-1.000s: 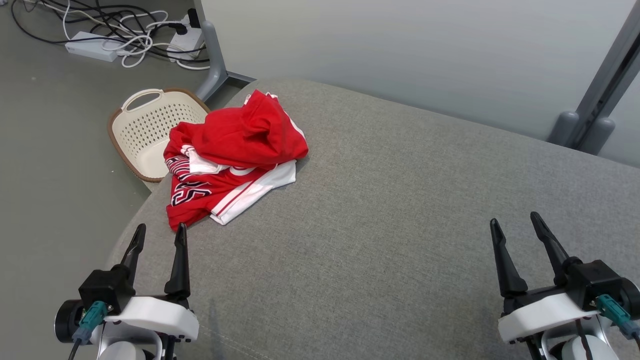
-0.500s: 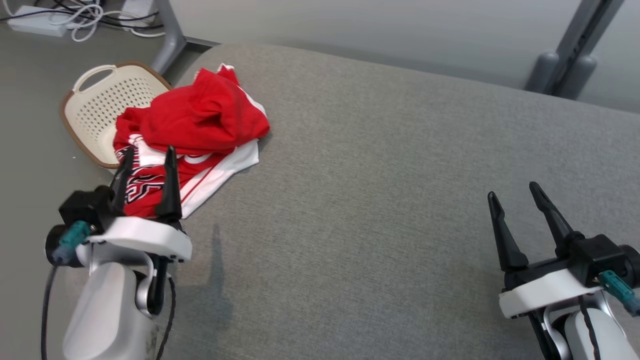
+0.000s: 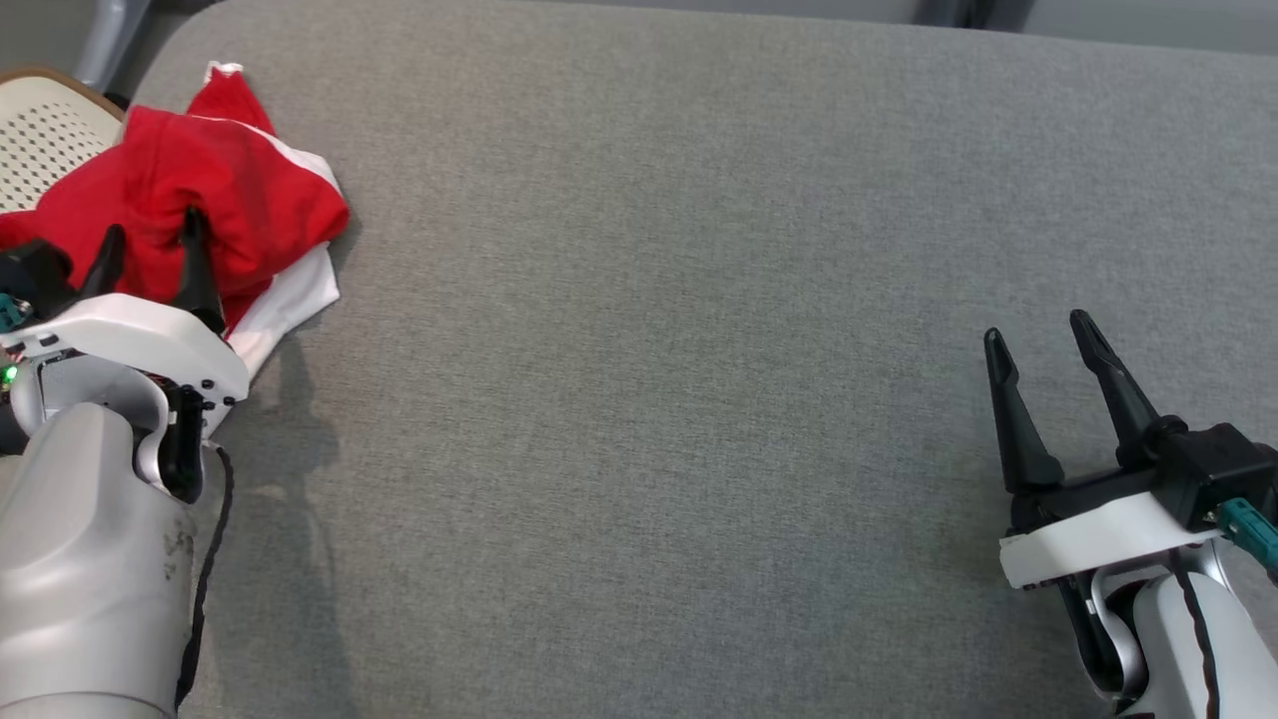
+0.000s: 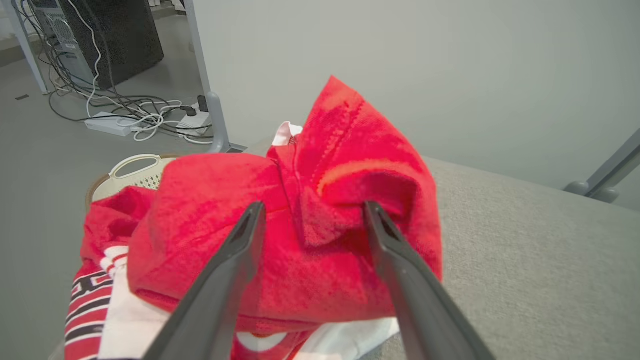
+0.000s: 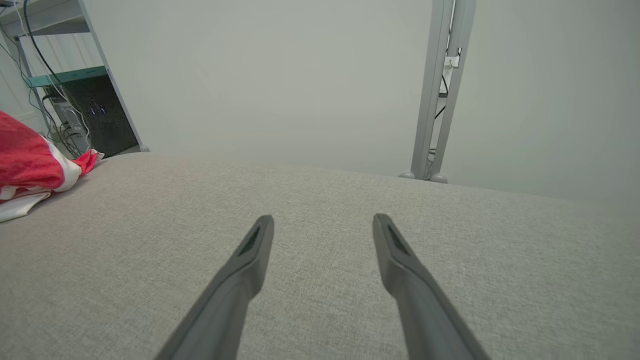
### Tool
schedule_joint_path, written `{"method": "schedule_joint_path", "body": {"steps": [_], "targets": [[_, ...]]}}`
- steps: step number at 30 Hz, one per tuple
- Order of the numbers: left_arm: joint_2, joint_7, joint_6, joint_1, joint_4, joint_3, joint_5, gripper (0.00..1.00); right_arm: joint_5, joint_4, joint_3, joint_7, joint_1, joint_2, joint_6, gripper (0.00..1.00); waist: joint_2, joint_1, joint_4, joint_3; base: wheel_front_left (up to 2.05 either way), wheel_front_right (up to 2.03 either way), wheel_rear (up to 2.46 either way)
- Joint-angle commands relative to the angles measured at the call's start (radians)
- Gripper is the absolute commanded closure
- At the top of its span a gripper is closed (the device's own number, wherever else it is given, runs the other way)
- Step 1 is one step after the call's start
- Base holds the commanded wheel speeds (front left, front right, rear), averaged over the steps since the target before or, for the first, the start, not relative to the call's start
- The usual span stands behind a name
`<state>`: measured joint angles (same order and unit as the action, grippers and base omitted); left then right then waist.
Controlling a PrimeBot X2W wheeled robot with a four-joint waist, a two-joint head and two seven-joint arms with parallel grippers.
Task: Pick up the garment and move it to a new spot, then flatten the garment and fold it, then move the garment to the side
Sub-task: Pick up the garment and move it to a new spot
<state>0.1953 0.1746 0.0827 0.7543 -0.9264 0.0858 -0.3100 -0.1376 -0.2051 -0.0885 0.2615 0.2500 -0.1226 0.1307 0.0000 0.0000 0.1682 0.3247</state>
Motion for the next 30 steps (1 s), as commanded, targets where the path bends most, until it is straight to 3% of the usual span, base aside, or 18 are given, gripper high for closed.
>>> {"method": "schedule_joint_path", "body": {"steps": [1, 4, 5, 6, 16, 30], "targets": [[0.004, -0.002, -0.003, 0.025, -0.011, 0.003, -0.007, 0.00, -0.005, 0.005, 0.000, 0.005, 0.014, -0.003, 0.000, 0.00, 0.0000, 0.0000, -0.026, 0.026, 0.00, 0.00, 0.00], [0.019, -0.008, 0.001, 0.061, -0.072, -0.001, -0.010, 0.00, -0.009, 0.002, 0.002, 0.005, 0.020, -0.001, 0.000, 0.00, 0.0000, 0.0000, -0.035, 0.036, 0.00, 0.00, 0.00], [0.024, 0.000, 0.004, 0.071, -0.084, -0.006, -0.006, 0.62, -0.009, 0.001, 0.003, 0.005, 0.023, 0.000, 0.000, 0.00, 0.0000, 0.0000, -0.036, 0.038, 0.00, 0.00, 0.00], [0.028, 0.008, 0.006, 0.079, -0.093, -0.011, -0.001, 1.00, -0.010, 0.000, 0.003, 0.005, 0.025, 0.001, 0.000, 0.00, 0.0000, 0.0000, -0.038, 0.039, 0.00, 0.00, 0.00], [0.035, 0.086, 0.004, 0.058, -0.056, -0.040, 0.030, 1.00, -0.011, -0.013, 0.014, 0.005, 0.026, 0.012, 0.000, 0.00, 0.0000, 0.0000, -0.038, 0.010, 0.00, 0.00, 0.00], [-0.048, 0.090, -0.014, -0.329, 0.373, -0.044, 0.055, 1.00, -0.009, -0.024, 0.040, 0.005, -0.077, 0.043, 0.000, 0.00, 0.0000, 0.0000, -0.039, -0.171, 0.00, 0.00, 0.00]]}}
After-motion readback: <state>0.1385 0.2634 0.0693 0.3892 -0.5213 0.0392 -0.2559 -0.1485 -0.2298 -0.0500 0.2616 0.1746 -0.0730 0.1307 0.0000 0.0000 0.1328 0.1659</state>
